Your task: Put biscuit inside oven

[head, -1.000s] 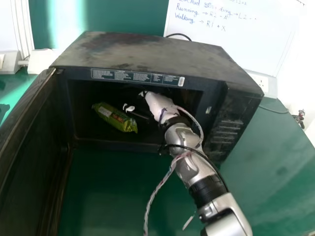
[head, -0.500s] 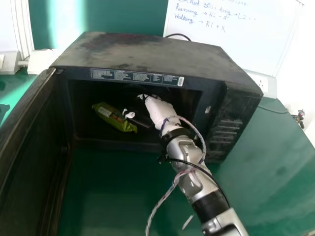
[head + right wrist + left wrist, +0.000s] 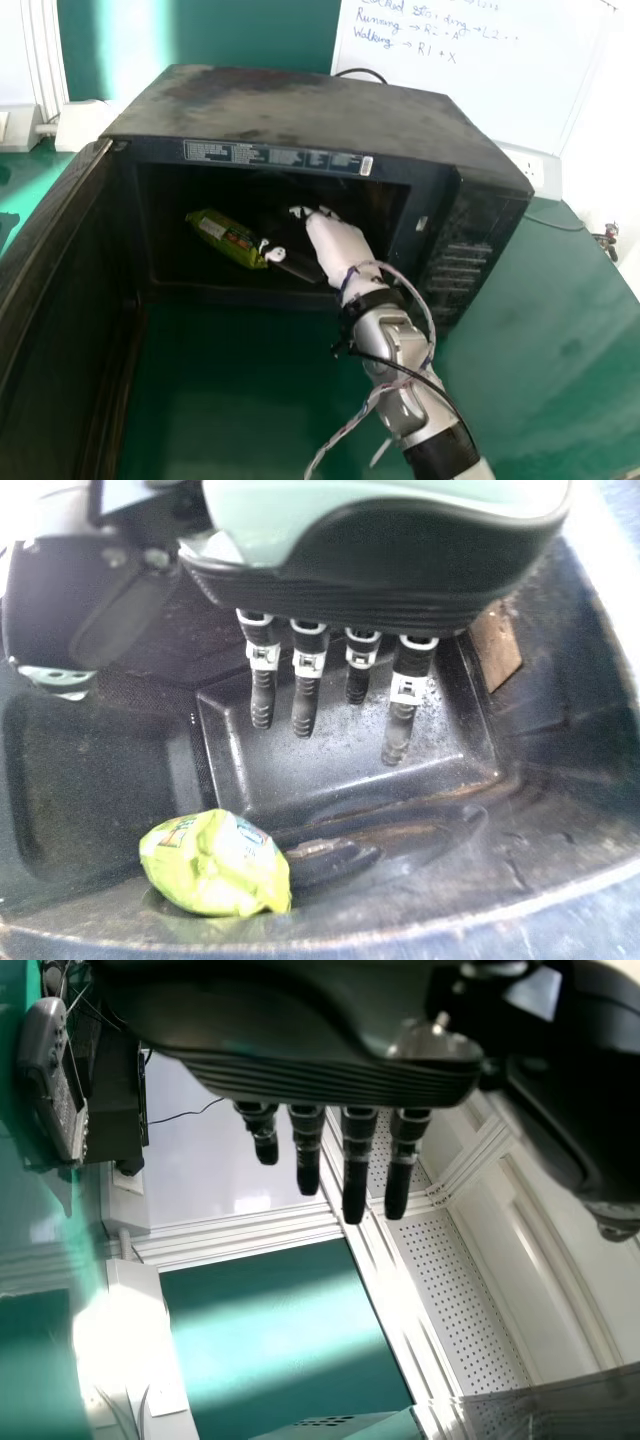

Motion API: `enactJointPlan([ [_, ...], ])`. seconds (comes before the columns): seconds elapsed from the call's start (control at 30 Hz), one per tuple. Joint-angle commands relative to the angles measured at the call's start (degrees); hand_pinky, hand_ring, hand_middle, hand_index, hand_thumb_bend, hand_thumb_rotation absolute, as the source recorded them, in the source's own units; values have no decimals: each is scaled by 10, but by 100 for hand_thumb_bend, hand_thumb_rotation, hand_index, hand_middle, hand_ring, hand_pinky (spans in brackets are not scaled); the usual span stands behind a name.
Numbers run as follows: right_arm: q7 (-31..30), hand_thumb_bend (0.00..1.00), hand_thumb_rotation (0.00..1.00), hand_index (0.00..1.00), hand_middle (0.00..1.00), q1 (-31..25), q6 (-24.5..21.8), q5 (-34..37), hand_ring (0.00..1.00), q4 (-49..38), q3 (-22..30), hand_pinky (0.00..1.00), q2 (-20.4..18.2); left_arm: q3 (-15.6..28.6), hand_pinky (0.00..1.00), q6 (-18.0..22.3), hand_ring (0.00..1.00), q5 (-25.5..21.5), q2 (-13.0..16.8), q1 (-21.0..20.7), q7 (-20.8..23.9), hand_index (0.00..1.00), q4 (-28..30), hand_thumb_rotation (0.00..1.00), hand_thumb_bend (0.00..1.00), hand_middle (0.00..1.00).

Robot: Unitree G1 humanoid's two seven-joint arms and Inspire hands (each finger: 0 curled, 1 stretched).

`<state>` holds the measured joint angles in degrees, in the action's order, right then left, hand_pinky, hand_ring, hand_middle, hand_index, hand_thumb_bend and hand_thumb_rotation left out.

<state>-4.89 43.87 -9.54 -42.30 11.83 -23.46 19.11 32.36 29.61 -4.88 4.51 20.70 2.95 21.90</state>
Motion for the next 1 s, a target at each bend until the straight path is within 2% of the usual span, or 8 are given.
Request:
enactJointPlan([
  [0.0,-6,83,86,85,86,-20,1,-4,81,-25,8,70,8,2,100,5,95,-2,4,2,-1,87,-5,100,100,87],
  [0.17,3,83,87,85,84,-56,4,-16,80,-65,13,71,16,2,100,5,95,-5,6,0,-1,86,-8,100,100,87],
  [0.33,4,81,82,84,83,-90,-1,-29,72,-112,19,63,16,4,100,6,94,-3,8,-1,0,86,-12,100,100,87],
  [0.43,1,81,82,84,82,-109,2,-37,72,-141,23,63,21,3,100,6,94,-5,9,-3,0,86,-13,100,100,87],
  [0.67,-16,79,82,84,84,-153,9,-36,80,-208,38,69,28,2,100,1,95,-4,9,-6,1,86,-12,100,100,87],
  [0.97,-27,79,83,83,85,-184,13,-40,81,-251,50,71,30,4,100,4,95,-7,13,-8,-2,87,-20,100,99,87],
])
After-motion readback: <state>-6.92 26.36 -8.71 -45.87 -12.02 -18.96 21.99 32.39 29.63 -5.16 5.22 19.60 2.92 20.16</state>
